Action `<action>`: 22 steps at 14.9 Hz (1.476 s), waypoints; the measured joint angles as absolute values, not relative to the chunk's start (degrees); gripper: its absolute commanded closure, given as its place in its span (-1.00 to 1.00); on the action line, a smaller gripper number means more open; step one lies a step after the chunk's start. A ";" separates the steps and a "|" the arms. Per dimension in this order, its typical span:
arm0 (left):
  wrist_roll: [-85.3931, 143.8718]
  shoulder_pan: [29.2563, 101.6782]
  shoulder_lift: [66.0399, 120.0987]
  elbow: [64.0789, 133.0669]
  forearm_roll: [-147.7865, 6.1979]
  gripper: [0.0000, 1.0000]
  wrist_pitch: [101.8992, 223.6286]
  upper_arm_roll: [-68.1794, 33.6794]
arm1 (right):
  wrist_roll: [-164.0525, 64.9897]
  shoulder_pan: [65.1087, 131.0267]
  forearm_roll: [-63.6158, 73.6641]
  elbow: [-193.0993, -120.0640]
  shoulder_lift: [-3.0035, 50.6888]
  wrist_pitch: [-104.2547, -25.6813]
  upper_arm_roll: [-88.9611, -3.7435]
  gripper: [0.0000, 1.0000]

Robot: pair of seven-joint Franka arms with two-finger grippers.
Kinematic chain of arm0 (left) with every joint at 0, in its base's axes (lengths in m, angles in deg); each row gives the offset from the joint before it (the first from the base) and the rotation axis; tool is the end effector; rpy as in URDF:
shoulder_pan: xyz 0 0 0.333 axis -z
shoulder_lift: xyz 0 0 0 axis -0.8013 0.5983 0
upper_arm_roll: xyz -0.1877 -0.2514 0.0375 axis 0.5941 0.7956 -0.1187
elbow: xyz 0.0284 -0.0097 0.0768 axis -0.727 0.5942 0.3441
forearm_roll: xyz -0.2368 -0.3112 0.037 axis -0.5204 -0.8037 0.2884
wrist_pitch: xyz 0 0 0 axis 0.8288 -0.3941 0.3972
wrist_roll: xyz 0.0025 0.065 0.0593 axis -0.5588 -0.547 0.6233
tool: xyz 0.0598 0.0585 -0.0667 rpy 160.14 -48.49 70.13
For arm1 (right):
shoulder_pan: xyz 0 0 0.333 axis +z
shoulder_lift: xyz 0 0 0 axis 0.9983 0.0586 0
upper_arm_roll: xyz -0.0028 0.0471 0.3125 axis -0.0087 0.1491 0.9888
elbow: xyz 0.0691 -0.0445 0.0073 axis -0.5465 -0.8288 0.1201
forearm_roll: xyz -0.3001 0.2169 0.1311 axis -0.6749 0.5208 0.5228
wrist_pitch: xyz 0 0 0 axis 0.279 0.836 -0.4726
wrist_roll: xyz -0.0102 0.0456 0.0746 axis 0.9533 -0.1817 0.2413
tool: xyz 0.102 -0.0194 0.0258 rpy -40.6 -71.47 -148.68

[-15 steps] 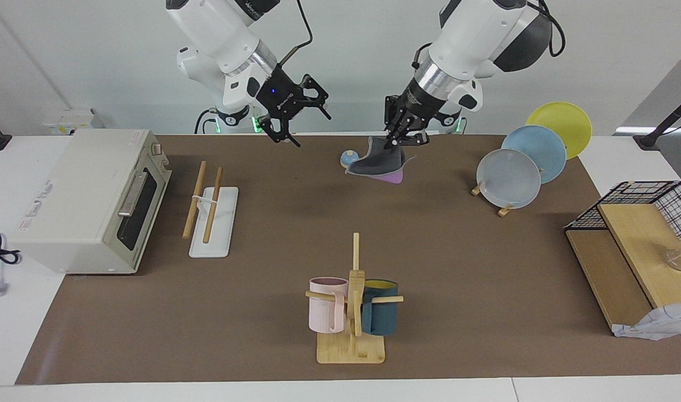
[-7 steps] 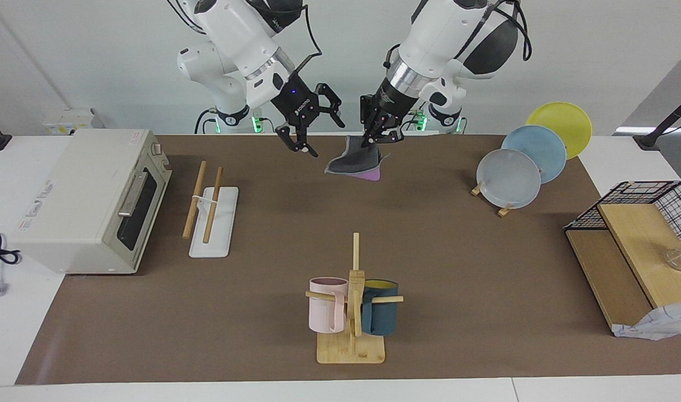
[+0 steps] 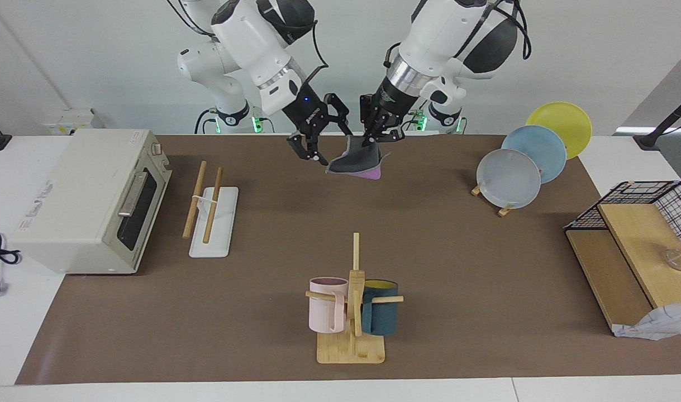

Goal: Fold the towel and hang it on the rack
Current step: 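Grasp the towel with the right gripper and open the left gripper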

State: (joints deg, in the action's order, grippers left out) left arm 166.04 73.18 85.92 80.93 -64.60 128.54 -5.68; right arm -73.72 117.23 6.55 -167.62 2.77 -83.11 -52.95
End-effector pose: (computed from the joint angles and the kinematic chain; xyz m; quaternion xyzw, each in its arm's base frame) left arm 0.4741 -0.3544 0.6134 0.4846 0.8541 -0.1738 0.0747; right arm 0.4820 0.2998 0.5566 -0.8725 -0.3671 -0.2241 0.2319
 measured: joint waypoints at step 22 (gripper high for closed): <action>166.37 73.18 85.19 82.83 -64.60 1.00 129.85 -5.66 | -79.95 120.70 6.44 -167.50 6.04 -85.02 -53.27 1.00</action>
